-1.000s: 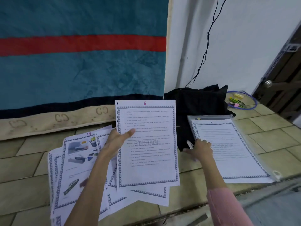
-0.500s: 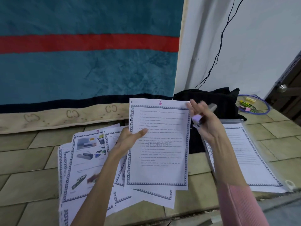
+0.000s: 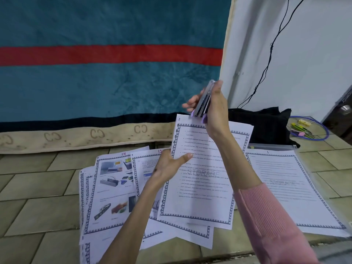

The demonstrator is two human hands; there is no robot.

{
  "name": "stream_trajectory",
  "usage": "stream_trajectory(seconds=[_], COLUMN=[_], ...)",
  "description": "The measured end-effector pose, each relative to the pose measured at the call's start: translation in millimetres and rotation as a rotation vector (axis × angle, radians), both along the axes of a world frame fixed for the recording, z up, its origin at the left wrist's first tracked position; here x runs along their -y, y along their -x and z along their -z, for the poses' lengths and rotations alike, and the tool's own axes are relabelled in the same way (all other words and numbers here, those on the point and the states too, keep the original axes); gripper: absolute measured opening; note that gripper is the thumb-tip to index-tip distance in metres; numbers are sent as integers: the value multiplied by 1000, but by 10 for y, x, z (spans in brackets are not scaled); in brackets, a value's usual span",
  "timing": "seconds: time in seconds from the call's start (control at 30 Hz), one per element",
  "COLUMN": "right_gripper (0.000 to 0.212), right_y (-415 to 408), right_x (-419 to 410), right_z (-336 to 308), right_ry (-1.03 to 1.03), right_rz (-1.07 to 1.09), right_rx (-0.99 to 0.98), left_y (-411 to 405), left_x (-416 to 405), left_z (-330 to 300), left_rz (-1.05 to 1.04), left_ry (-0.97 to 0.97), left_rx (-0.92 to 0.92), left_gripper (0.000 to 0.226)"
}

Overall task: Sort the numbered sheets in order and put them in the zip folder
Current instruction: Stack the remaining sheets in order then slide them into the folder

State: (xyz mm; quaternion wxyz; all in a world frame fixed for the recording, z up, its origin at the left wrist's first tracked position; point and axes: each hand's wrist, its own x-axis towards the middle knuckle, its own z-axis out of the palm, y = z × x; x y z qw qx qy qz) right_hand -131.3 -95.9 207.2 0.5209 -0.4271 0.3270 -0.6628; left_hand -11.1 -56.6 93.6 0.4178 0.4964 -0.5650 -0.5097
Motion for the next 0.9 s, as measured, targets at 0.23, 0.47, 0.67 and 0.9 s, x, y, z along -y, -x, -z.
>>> stream_trajectory(seconds=[0.23,0.47,0.67,0.9], right_gripper=[26,38,29,38], right_y=[-39,-4,39,-54], right_x=[-26,42,75,151], right_z=[-153,-117,-93,34], right_ry=[-102,-308,-276,67], right_rz=[-126,-101,-293,282], right_rx=[166,186,453,-261], left_y=[-8,5,-14,2], left_x=[-28,-11,10,24], left_z=[-19,-9,1,5], left_rz=[6,3,10,14], left_ry=[-3,-5,-13,-11], left_rx=[3,6,-13,-6], left_gripper=[22,25,19,24])
